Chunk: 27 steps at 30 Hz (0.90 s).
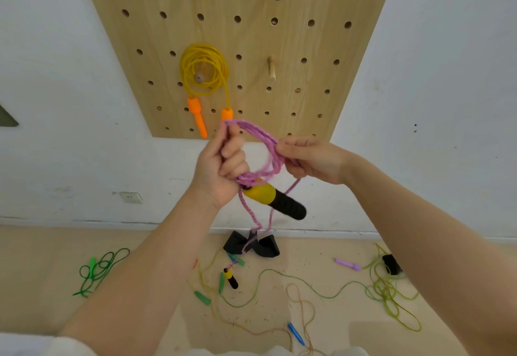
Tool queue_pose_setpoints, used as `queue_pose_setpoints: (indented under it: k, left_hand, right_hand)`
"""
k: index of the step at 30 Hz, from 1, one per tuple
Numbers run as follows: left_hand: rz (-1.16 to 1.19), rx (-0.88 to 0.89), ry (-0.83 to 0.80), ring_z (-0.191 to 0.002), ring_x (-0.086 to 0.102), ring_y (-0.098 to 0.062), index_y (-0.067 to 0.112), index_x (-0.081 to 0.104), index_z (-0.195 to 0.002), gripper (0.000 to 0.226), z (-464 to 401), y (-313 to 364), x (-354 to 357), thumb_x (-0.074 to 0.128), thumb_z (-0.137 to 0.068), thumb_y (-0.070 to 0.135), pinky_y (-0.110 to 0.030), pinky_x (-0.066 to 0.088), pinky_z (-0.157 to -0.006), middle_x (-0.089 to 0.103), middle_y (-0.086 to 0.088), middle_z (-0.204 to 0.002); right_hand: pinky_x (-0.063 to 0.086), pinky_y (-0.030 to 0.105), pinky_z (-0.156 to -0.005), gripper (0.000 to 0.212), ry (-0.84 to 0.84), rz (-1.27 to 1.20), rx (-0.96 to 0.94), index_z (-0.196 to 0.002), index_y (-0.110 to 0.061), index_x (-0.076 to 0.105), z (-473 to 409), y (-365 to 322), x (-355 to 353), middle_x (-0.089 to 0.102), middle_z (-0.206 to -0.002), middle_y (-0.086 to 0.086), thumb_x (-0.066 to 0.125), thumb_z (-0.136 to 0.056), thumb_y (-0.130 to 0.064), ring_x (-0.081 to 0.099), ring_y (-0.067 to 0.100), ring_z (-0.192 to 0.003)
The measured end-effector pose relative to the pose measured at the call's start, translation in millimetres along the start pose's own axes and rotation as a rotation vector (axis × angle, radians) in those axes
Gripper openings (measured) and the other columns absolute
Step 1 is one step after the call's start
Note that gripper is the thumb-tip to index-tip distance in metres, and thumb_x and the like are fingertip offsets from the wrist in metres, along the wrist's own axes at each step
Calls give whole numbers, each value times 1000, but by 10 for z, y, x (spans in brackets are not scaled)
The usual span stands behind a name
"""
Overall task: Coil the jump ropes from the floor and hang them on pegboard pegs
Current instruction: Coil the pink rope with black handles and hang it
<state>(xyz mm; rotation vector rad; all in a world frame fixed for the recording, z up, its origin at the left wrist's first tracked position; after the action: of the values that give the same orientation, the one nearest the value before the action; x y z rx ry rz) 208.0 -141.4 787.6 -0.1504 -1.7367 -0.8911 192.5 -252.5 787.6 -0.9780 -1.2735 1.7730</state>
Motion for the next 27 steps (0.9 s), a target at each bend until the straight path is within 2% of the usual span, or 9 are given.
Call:
queue_pose_setpoints:
  k: [3,6,10,13,16,18,22,25,27]
  left_hand:
    - [65,175,67,-28,19,-5,15,70,-106,38,27,260,-145,64,-70,27,-12,25,-30,73,8,-78]
    - [-117,257,240,-26,28,-3,20,45,-135,46,63,404,-336,48,-88,23,-10,24,-33,73,8,-96]
    - [-414,202,449,-44,50,-1,29,31,-141,40,44,312,-458,30,-102,24,-11,39,-45,59,-7,-128]
    - [-631,126,449,-76,71,-13,33,25,-143,42,-7,187,-406,30,-102,24,-20,56,-68,64,-2,-114]
    - [-986,24,400,-74,69,-6,28,24,-144,43,-3,51,-353,31,-102,21,-17,55,-67,65,-7,-112]
    - [-1057,-87,395,-59,63,-5,23,36,-138,36,67,-80,-309,33,-101,22,-19,52,-52,65,-15,-109]
    - [-876,-211,269,-25,32,-9,11,56,-113,44,184,-249,-220,23,-101,37,-20,21,-35,63,-5,-55]
    - [-622,-337,226,-23,16,-6,14,57,-63,65,240,-280,-196,18,-93,56,-16,10,-34,36,1,-34]
    - [-554,-365,193,-23,16,-4,18,46,-47,66,241,-273,-104,18,-91,59,-17,7,-33,31,3,-33]
  right_hand:
    - [37,19,-57,25,-13,2,98,-85,-11,61,72,317,-110,55,-60,-2,41,-98,-14,35,13,-54]
    - [40,27,-67,24,54,0,222,-83,-11,59,120,573,-225,35,-55,-2,41,-99,-14,30,15,-54]
    - [38,27,-61,25,-119,763,353,-101,-17,62,44,520,104,49,-75,2,38,-98,-24,41,17,-65]
    - [45,31,-80,35,-364,1039,326,-122,-17,57,-16,400,596,58,-88,2,37,-99,-33,52,17,-75]
    - [46,24,-68,29,-387,1029,202,-117,-15,57,-45,82,788,53,-72,0,47,-94,-30,52,14,-59]
    - [39,18,-62,17,-236,1057,21,-95,-10,65,-105,-254,678,56,-72,0,55,-89,-22,47,9,-58]
    - [31,20,-52,21,255,980,-129,-73,-15,60,-97,-610,96,50,-62,-6,75,-75,-29,40,5,-54]
    - [29,13,-49,27,464,608,-172,-68,-21,53,17,-496,-177,46,-58,-10,77,-72,-31,39,1,-48]
    - [32,13,-55,12,419,335,-141,-83,-20,61,29,-328,-153,54,-67,-13,66,-83,-31,42,-2,-55]
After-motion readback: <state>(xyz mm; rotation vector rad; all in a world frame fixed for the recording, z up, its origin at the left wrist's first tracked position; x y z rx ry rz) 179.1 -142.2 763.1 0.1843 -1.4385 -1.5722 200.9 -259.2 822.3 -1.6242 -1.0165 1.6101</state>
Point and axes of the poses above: each hand's wrist, its own z-axis away from the middle knuckle, its own x-axis out of the palm, y = z × x, the point moved 8 cm from there along -z, towards the middle knuckle
